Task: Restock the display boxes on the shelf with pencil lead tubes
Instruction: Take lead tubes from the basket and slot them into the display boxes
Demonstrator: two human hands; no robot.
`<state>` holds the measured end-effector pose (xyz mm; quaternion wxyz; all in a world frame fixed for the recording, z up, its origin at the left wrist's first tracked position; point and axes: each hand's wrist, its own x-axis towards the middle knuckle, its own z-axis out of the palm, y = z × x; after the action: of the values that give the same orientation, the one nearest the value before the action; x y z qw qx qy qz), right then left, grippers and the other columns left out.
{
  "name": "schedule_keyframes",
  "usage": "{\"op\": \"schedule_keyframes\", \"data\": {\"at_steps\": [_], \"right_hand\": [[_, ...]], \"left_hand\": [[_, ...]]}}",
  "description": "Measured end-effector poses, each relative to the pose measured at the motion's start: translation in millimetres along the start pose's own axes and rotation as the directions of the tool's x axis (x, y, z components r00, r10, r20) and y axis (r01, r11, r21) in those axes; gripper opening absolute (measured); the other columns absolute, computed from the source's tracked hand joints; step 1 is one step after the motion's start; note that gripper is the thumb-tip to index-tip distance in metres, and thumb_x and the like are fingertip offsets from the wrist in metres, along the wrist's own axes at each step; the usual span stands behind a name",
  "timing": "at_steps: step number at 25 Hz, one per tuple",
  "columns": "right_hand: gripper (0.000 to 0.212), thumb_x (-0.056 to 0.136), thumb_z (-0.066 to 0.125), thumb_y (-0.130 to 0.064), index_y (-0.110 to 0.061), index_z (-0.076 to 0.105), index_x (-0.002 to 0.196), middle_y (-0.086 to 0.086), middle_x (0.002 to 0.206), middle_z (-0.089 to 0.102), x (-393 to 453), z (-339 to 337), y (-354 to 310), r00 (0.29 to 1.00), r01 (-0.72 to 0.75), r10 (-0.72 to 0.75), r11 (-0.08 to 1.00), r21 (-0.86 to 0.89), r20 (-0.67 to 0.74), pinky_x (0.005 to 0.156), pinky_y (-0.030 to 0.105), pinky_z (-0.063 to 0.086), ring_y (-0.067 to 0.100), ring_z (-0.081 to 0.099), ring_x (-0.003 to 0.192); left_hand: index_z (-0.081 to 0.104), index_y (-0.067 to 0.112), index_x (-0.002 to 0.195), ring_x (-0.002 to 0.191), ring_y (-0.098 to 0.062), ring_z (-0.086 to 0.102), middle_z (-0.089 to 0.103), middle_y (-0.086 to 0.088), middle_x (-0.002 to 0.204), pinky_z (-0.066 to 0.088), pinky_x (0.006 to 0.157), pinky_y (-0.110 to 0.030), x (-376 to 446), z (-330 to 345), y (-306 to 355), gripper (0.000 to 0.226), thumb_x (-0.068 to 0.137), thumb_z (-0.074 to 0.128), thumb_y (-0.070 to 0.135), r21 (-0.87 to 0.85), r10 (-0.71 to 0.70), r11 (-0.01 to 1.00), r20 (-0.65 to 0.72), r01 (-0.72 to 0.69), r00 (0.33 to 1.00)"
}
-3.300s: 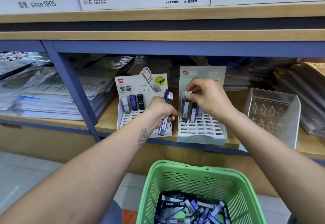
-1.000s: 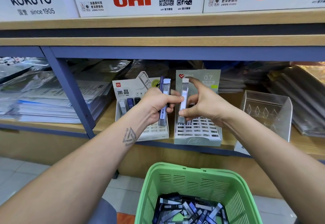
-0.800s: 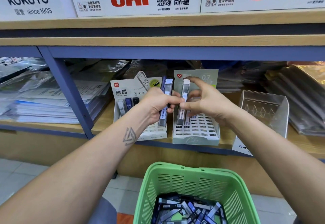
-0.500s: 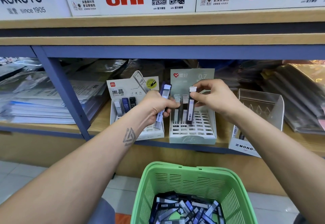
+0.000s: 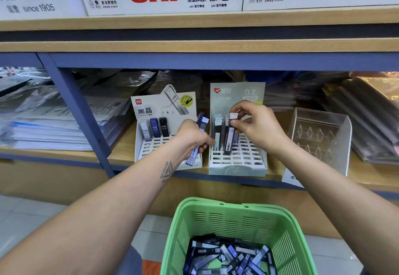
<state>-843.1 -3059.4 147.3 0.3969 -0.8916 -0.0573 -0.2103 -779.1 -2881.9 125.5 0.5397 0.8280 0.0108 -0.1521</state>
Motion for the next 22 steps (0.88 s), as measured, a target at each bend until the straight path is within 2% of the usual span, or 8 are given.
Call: {"op": "schedule_keyframes", "data": {"at_steps": [4,8,10,12,15,18,20,22], "right_hand": [[0.016,0.091,0.073,-0.011,-0.021,0.068,0.102,-0.003,0.092,0.068,0.1,1.0,1.1,1.000,-0.004,0.004,1.000,-0.025,-0.007,0.076,0.037,0.062,0.011,0.071,0.073],[0.019,0.093,0.072,-0.018,-0.016,0.076,0.112,0.000,0.104,0.073,-1.0,6.1,0.1,0.995,0.086,-0.077,0.983,-0.160,0.063,0.089,0.032,0.055,0.012,0.066,0.094],[0.019,0.094,0.071,-0.018,-0.015,0.074,0.113,0.001,0.102,0.072,-1.5,7.7,-0.2,0.995,0.099,-0.092,0.977,-0.189,0.041,0.087,0.033,0.055,0.014,0.065,0.093],[0.011,0.092,0.072,-0.018,-0.017,0.074,0.103,-0.001,0.095,0.072,-2.2,8.3,1.5,0.994,0.111,-0.111,0.967,-0.227,0.017,0.082,0.038,0.057,0.015,0.065,0.089],[0.010,0.091,0.072,-0.019,-0.020,0.077,0.100,-0.004,0.099,0.072,-4.2,9.0,1.8,0.994,0.105,-0.106,0.945,-0.309,0.011,0.082,0.043,0.057,0.018,0.065,0.093],[0.014,0.092,0.067,-0.016,-0.021,0.077,0.100,-0.006,0.102,0.069,-4.3,8.2,-0.6,0.996,0.082,-0.088,0.941,-0.327,-0.001,0.081,0.042,0.056,0.019,0.064,0.095],[0.017,0.093,0.064,-0.013,-0.020,0.078,0.101,-0.006,0.104,0.067,-3.8,7.6,-2.8,0.996,0.084,-0.090,0.938,-0.335,-0.002,0.080,0.040,0.055,0.018,0.062,0.095],[0.020,0.092,0.063,-0.011,-0.018,0.076,0.105,-0.004,0.101,0.068,-2.2,7.3,-7.8,0.994,0.098,-0.110,0.949,-0.298,-0.022,0.080,0.039,0.056,0.016,0.062,0.089]], "left_hand": [[0.063,-0.015,0.109,0.048,-0.020,0.052,0.062,-0.020,0.074,0.047,0.048,-0.027,2.0,2.8,-2.4,0.037,0.076,0.077,-0.010,0.030,-0.003,1.000,-0.005,0.004,1.000],[0.063,-0.013,0.108,0.054,-0.026,0.055,0.063,-0.020,0.074,0.047,0.051,-0.028,4.3,4.2,-3.7,0.036,0.074,0.075,-0.011,0.045,0.000,0.999,-0.016,0.000,1.000],[0.062,-0.010,0.107,0.057,-0.027,0.056,0.063,-0.019,0.074,0.047,0.051,-0.028,3.9,4.8,-3.9,0.035,0.074,0.074,-0.011,0.051,-0.002,0.999,-0.019,0.003,1.000],[0.062,-0.009,0.107,0.057,-0.026,0.056,0.063,-0.018,0.074,0.047,0.049,-0.027,2.1,5.5,-3.7,0.034,0.075,0.074,-0.011,0.056,-0.005,0.998,-0.020,0.007,1.000],[0.062,-0.010,0.107,0.056,-0.026,0.055,0.061,-0.018,0.074,0.046,0.048,-0.026,1.2,5.8,-3.7,0.034,0.075,0.073,-0.011,0.058,-0.010,0.998,-0.016,0.011,1.000],[0.062,-0.009,0.105,0.057,-0.026,0.055,0.061,-0.018,0.074,0.046,0.049,-0.027,-1.2,4.4,-2.1,0.032,0.075,0.073,-0.011,0.048,-0.027,0.998,-0.016,0.028,1.000],[0.061,-0.006,0.098,0.053,-0.022,0.054,0.060,-0.018,0.075,0.044,0.046,-0.024,-4.7,1.2,2.0,0.025,0.076,0.072,-0.012,-0.012,-0.036,0.999,0.007,0.037,0.999],[0.058,-0.002,0.091,0.045,-0.014,0.049,0.059,-0.016,0.071,0.040,0.039,-0.020,-11.7,-3.6,11.2,0.017,0.084,0.073,-0.003,-0.203,-0.056,0.977,0.076,0.070,0.996]]}}
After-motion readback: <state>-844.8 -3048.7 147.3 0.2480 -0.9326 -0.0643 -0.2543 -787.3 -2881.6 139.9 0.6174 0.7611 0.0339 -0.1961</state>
